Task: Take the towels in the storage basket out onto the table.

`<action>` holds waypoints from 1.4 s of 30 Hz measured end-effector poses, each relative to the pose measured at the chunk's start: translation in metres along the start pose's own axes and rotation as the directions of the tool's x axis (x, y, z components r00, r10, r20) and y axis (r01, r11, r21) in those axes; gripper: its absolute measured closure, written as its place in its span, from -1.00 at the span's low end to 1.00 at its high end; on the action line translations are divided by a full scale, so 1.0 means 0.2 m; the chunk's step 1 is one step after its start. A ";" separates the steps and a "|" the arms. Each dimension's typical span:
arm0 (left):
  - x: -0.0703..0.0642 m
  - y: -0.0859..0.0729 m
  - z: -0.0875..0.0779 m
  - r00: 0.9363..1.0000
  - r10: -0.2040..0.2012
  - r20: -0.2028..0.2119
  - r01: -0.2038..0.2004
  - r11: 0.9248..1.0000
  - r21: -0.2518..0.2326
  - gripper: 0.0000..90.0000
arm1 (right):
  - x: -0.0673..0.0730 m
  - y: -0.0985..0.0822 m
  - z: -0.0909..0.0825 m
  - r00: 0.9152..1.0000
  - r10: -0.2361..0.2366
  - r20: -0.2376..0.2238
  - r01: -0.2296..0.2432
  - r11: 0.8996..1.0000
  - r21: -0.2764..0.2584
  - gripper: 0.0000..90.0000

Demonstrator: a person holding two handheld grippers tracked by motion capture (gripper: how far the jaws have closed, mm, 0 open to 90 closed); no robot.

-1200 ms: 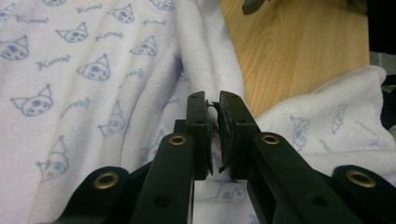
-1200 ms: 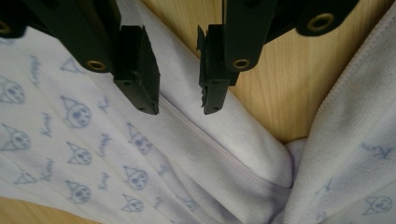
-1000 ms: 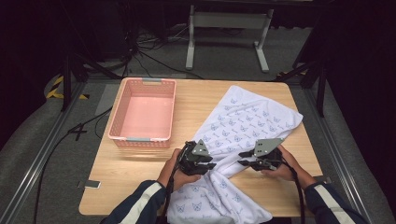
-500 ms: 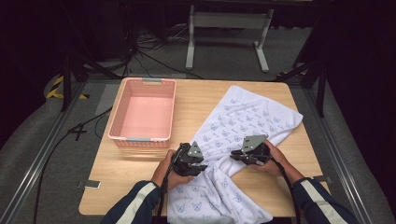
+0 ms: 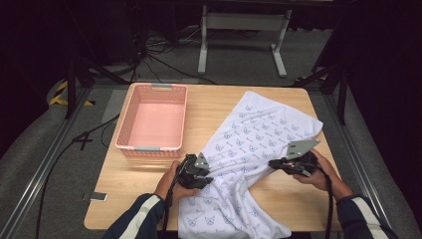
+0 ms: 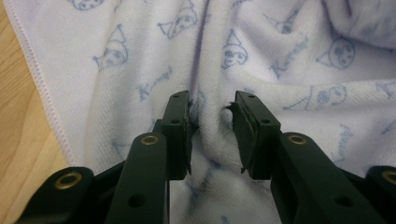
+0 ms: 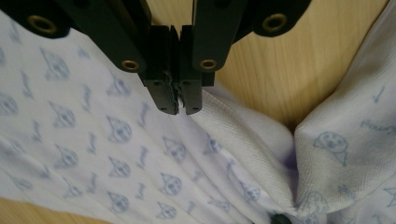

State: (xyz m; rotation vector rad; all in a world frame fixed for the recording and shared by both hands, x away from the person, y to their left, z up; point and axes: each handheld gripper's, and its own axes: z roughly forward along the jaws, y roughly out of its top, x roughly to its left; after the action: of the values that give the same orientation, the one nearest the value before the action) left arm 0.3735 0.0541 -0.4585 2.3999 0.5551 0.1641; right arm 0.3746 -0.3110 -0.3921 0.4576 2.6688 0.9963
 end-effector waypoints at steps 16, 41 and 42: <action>-0.28 0.19 0.14 0.981 0.161 0.104 -0.165 0.986 0.025 0.47 | -0.25 -0.41 -0.21 0.930 0.234 0.282 -0.276 0.954 0.119 0.94; -0.13 0.16 0.14 0.997 0.071 0.020 -0.070 0.997 -0.016 0.26 | -0.04 -0.47 -0.10 0.905 0.319 0.281 -0.360 0.926 0.109 0.31; -0.16 0.13 0.13 0.997 0.073 0.023 -0.072 0.997 -0.019 0.29 | -0.02 -0.48 -0.11 0.904 0.325 0.276 -0.365 0.925 0.105 0.30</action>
State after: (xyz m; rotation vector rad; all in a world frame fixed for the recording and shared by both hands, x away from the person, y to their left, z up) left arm 0.3610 0.0073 -0.4603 2.4028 0.4539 0.1711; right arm 0.3510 -0.3942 -0.4399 1.0503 2.4866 0.7527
